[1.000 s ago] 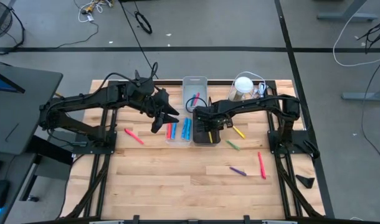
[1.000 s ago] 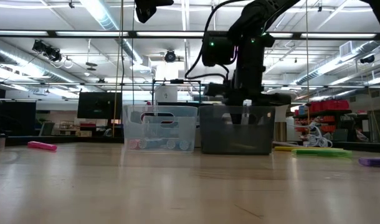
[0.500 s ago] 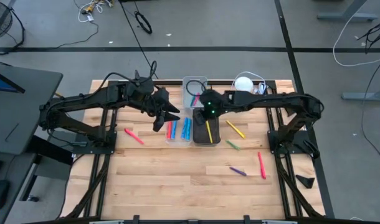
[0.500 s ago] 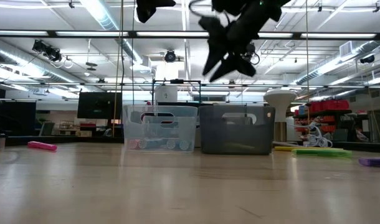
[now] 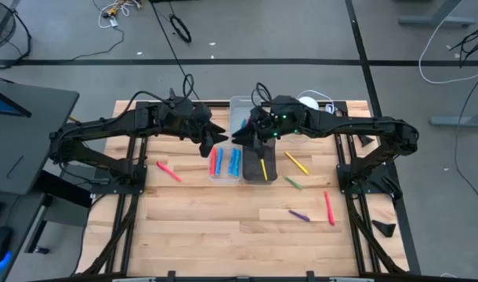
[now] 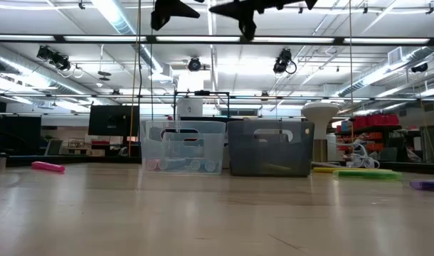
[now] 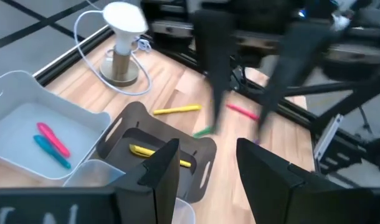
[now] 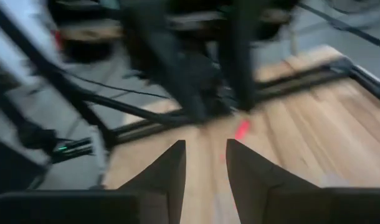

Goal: Pick & Place Markers
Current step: Put the left pink marker pen into the black bin

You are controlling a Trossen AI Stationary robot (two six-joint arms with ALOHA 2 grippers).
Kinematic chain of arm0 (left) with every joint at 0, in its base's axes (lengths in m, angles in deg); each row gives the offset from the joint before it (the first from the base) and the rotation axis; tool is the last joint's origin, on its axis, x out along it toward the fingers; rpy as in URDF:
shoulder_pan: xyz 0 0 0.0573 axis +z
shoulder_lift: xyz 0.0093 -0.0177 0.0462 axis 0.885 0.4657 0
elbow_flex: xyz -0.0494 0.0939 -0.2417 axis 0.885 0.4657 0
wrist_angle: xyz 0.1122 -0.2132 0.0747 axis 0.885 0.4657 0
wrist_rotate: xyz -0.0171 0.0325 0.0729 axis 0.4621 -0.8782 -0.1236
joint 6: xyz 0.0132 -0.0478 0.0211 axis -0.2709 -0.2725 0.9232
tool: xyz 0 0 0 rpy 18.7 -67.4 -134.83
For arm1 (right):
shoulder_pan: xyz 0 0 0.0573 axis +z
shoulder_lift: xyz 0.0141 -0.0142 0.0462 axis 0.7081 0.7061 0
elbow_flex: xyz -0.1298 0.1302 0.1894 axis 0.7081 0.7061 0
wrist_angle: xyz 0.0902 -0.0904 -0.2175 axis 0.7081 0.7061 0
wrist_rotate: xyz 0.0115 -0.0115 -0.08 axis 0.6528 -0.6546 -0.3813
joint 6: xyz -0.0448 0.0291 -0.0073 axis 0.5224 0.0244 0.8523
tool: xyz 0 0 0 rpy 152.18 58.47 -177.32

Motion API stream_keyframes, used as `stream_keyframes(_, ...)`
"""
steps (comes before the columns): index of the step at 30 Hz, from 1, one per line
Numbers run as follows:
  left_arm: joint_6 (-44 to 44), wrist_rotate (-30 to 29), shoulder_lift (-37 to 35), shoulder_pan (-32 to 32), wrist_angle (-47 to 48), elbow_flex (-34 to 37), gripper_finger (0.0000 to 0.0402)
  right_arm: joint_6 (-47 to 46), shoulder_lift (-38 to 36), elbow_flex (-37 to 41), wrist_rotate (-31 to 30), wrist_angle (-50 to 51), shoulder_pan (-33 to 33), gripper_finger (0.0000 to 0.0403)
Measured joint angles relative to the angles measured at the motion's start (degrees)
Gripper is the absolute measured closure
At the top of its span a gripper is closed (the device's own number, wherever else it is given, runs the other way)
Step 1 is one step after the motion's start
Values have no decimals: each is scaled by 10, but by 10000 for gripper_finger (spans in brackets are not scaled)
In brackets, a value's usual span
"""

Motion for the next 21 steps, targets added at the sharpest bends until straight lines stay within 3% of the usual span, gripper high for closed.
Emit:
stream_keyframes(5, -48, -27, 0, -1, -1, 0, 236, 24, 0, 0, 55, -29, 0, 289)
stream_keyframes(10, -169, -70, 0, -1, 39, 0, 236, 27, 0, 0, 96, -28, 0, 289)
stream_keyframes(14, -280, -88, 0, -1, 136, 0, 236, 49, 0, 0, 132, -28, 0, 289)
stream_keyframes(21, -426, -98, 0, -1, 339, 0, 236, 71, 0, 0, 137, -28, 0, 289)
